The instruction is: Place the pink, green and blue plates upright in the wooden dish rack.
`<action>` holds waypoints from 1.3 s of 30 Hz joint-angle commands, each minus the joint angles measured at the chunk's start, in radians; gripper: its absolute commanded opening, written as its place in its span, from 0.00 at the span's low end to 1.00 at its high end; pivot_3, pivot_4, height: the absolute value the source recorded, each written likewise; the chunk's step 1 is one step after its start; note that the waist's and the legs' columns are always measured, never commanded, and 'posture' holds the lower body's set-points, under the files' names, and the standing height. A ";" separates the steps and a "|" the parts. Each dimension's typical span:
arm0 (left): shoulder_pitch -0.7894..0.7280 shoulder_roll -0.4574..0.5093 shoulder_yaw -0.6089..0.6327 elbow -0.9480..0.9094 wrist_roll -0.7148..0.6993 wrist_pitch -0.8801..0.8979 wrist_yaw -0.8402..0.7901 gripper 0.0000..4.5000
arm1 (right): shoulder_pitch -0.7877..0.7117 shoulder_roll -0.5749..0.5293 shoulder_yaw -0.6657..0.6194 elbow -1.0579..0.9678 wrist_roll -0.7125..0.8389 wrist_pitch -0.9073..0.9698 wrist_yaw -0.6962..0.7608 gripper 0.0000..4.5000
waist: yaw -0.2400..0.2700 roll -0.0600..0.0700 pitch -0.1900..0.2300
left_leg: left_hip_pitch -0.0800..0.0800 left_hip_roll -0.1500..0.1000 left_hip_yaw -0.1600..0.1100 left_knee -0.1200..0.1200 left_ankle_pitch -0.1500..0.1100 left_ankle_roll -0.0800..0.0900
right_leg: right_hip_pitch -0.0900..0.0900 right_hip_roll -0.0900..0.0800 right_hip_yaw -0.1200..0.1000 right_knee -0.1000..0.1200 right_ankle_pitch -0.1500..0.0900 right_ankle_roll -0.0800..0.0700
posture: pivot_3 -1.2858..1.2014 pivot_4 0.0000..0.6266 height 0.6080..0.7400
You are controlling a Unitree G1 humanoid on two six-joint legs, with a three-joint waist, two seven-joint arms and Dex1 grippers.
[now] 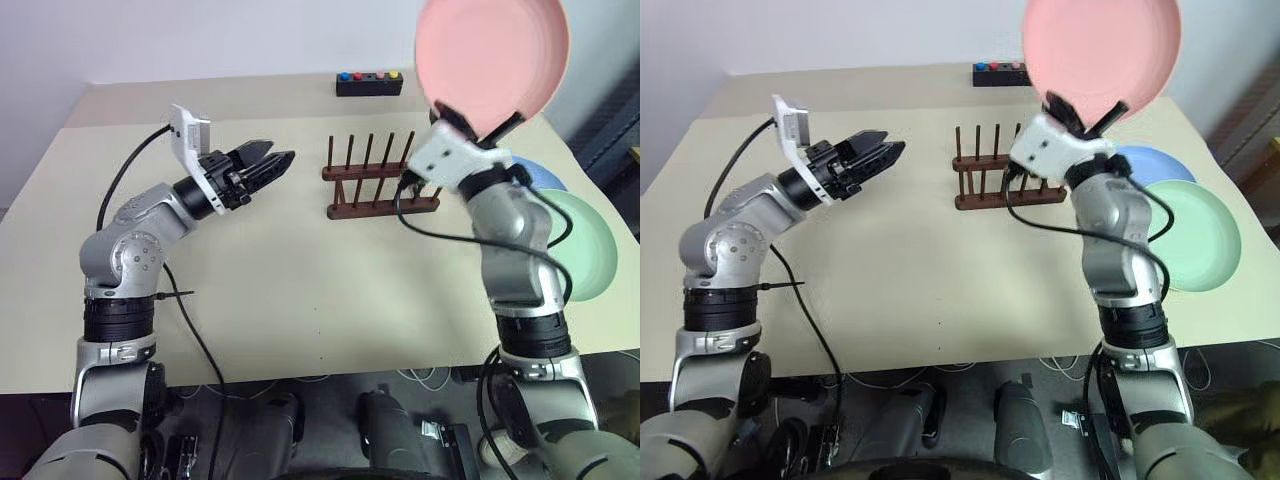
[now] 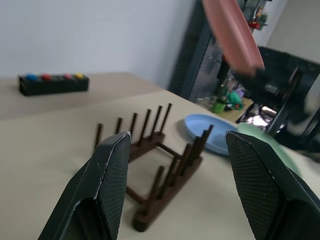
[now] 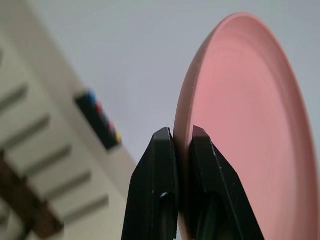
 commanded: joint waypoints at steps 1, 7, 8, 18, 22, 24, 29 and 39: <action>0.003 0.026 -0.014 0.000 0.038 -0.042 -0.048 0.68 | -0.089 0.030 -0.142 -0.033 0.321 0.076 0.089 0.00 | 0.002 0.000 0.000 | 0.000 0.000 -0.001 0.000 0.000 0.000 | 0.000 0.000 0.000 0.000 0.000 0.000 | 0.52 0.24 1.00; 0.046 0.070 -0.041 -0.034 0.055 -0.035 -0.143 0.68 | -0.199 0.019 -0.334 0.018 0.774 0.299 0.202 0.00 | -0.001 0.000 0.000 | 0.000 0.000 -0.001 -0.001 -0.003 0.006 | 0.000 0.000 0.000 0.000 0.000 0.000 | 0.52 0.24 1.00; 0.065 0.090 -0.046 -0.045 0.076 -0.071 -0.174 0.68 | -0.210 0.017 -0.378 0.028 0.895 0.376 0.236 0.00 | -0.005 0.000 0.000 | 0.000 0.000 -0.001 -0.002 -0.004 0.006 | 0.000 0.000 0.000 0.000 0.000 0.000 | 0.52 0.24 1.00; 0.112 0.209 -0.003 -0.063 0.009 -0.031 -0.346 0.68 | -0.204 -0.087 -0.468 0.262 1.304 0.662 0.394 0.00 | -0.004 0.001 0.001 | 0.001 0.001 -0.001 -0.010 -0.002 0.005 | -0.003 -0.001 0.000 -0.001 0.000 -0.001 | 0.52 0.24 1.00; 0.123 0.237 0.023 -0.073 -0.022 -0.023 -0.388 0.68 | -0.219 -0.115 -0.456 0.388 1.276 0.589 0.422 0.00 | -0.005 0.001 0.001 | 0.001 0.001 -0.001 -0.010 -0.002 0.005 | -0.003 -0.001 0.000 -0.001 0.000 -0.001 | 0.52 0.24 1.00; 0.120 0.245 0.039 -0.074 -0.042 -0.006 -0.392 0.68 | -0.239 -0.124 -0.461 0.427 1.276 0.552 0.423 0.00 | -0.004 0.002 0.001 | 0.001 0.001 -0.001 -0.010 -0.002 0.005 | -0.004 -0.001 0.000 -0.001 0.000 -0.001 | 0.52 0.24 1.00; 0.132 0.238 0.063 -0.096 -0.047 -0.030 -0.385 0.68 | -0.266 -0.162 -0.453 0.515 1.262 0.499 0.431 0.00 | -0.004 0.002 0.001 | 0.001 0.001 0.000 -0.010 -0.002 0.005 | -0.004 -0.001 0.000 -0.002 0.000 -0.001 | 0.52 0.24 1.00; 0.111 0.220 0.078 -0.119 -0.058 -0.059 -0.355 0.68 | -0.236 -0.187 -0.438 0.627 1.243 0.473 0.468 0.00 | -0.004 0.002 0.001 | 0.001 0.001 0.000 -0.010 -0.002 0.005 | -0.004 -0.001 0.000 -0.002 0.000 -0.001 | 0.52 0.24 1.00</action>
